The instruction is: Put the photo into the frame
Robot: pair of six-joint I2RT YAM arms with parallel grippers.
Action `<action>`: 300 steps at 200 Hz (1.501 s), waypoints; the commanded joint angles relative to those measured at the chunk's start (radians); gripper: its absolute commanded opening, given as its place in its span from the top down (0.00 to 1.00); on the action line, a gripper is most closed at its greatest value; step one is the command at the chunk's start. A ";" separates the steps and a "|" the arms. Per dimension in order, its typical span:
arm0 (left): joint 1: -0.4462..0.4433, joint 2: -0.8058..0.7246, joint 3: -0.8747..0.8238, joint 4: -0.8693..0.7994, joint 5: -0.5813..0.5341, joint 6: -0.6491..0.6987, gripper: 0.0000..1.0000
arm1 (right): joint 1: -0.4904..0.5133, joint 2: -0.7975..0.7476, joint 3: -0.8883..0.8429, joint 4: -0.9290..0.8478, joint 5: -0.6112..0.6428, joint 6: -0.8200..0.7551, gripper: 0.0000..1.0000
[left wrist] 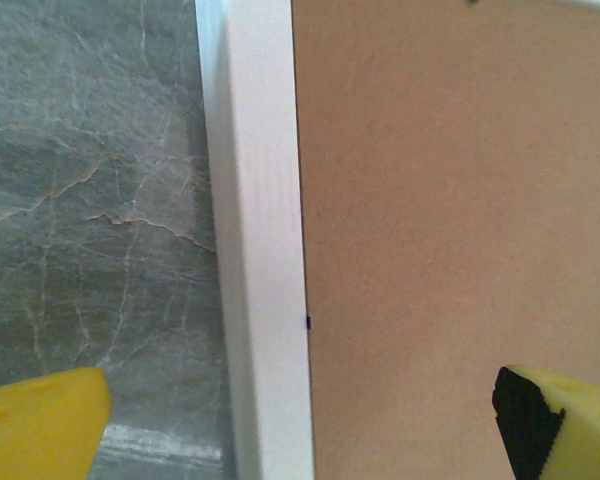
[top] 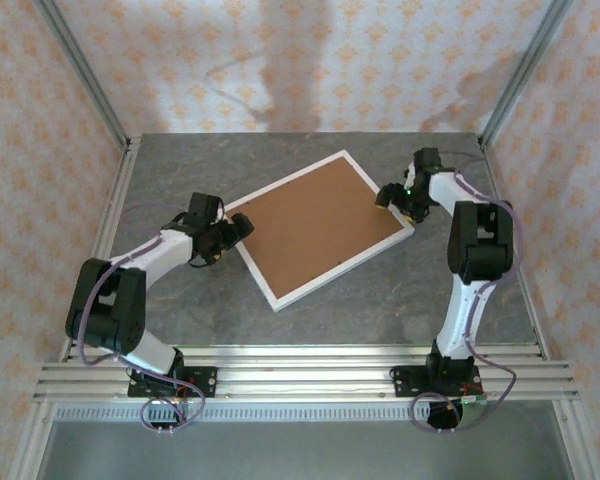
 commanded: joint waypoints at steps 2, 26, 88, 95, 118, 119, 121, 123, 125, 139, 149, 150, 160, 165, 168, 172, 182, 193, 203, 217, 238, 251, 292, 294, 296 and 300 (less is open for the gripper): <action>-0.004 0.062 0.065 0.003 0.015 0.023 0.00 | 0.026 -0.136 -0.170 0.035 -0.078 0.094 0.18; 0.000 0.124 0.118 -0.018 0.022 0.069 0.00 | 0.069 -0.288 -0.379 0.120 -0.082 0.196 0.18; 0.003 0.208 0.277 -0.052 0.080 0.139 0.00 | 0.176 -0.610 -0.628 0.097 0.021 0.374 0.17; 0.004 0.215 0.296 -0.060 0.085 0.144 0.00 | 0.176 -0.623 -0.623 0.073 0.052 0.362 0.17; 0.008 0.220 0.345 -0.117 0.048 0.183 0.00 | 0.164 -0.604 -0.545 -0.013 0.146 0.293 0.16; 0.010 0.220 0.346 -0.121 0.046 0.184 0.00 | 0.162 -0.602 -0.540 -0.017 0.148 0.290 0.16; 0.011 0.218 0.350 -0.127 0.041 0.189 0.00 | 0.159 -0.596 -0.532 -0.024 0.154 0.282 0.16; 0.013 0.217 0.352 -0.132 0.036 0.192 0.00 | 0.155 -0.592 -0.521 -0.030 0.158 0.277 0.16; 0.016 0.215 0.353 -0.138 0.032 0.195 0.00 | 0.152 -0.584 -0.512 -0.037 0.164 0.271 0.16; 0.042 0.196 0.356 -0.171 0.000 0.207 0.00 | 0.123 -0.536 -0.442 -0.062 0.181 0.230 0.16; 0.066 0.177 0.347 -0.191 -0.017 0.210 0.00 | 0.099 -0.490 -0.391 -0.069 0.180 0.199 0.16; 0.069 0.175 0.346 -0.192 -0.017 0.210 0.00 | 0.095 -0.484 -0.383 -0.070 0.180 0.197 0.16; 0.089 0.149 0.328 -0.201 -0.023 0.218 0.00 | 0.072 -0.429 -0.326 -0.080 0.178 0.171 0.16; 0.096 0.135 0.320 -0.205 -0.026 0.226 0.00 | 0.061 -0.400 -0.298 -0.083 0.173 0.160 0.17; 0.100 0.128 0.316 -0.209 -0.027 0.231 0.00 | 0.055 -0.384 -0.280 -0.084 0.170 0.154 0.18; 0.103 0.116 0.309 -0.216 -0.031 0.240 0.00 | 0.050 -0.361 -0.255 -0.089 0.169 0.143 0.18; 0.105 0.096 0.301 -0.242 -0.040 0.276 0.00 | 0.042 -0.300 -0.192 -0.104 0.173 0.118 0.20; 0.104 0.080 0.294 -0.271 -0.037 0.303 0.00 | 0.038 -0.234 -0.121 -0.125 0.192 0.088 0.25; 0.105 0.069 0.282 -0.287 -0.034 0.322 0.01 | 0.037 -0.177 -0.052 -0.142 0.202 0.062 0.32; 0.104 0.056 0.261 -0.300 -0.032 0.349 0.04 | 0.034 -0.102 0.042 -0.169 0.210 0.041 0.41; 0.105 0.057 0.254 -0.326 -0.041 0.393 0.09 | 0.034 0.005 0.185 -0.223 0.202 0.004 0.52; 0.104 0.069 0.262 -0.337 -0.038 0.414 0.12 | 0.034 0.062 0.264 -0.262 0.180 -0.025 0.54; 0.105 0.152 0.343 -0.348 -0.014 0.439 0.16 | 0.035 0.148 0.369 -0.324 0.146 -0.074 0.55; 0.105 0.158 0.349 -0.350 -0.013 0.440 0.16 | 0.035 0.149 0.370 -0.324 0.143 -0.076 0.55; 0.105 0.164 0.353 -0.350 -0.010 0.440 0.17 | 0.035 0.152 0.371 -0.325 0.141 -0.077 0.55; 0.104 0.175 0.365 -0.351 -0.007 0.441 0.17 | 0.037 0.155 0.373 -0.327 0.137 -0.079 0.55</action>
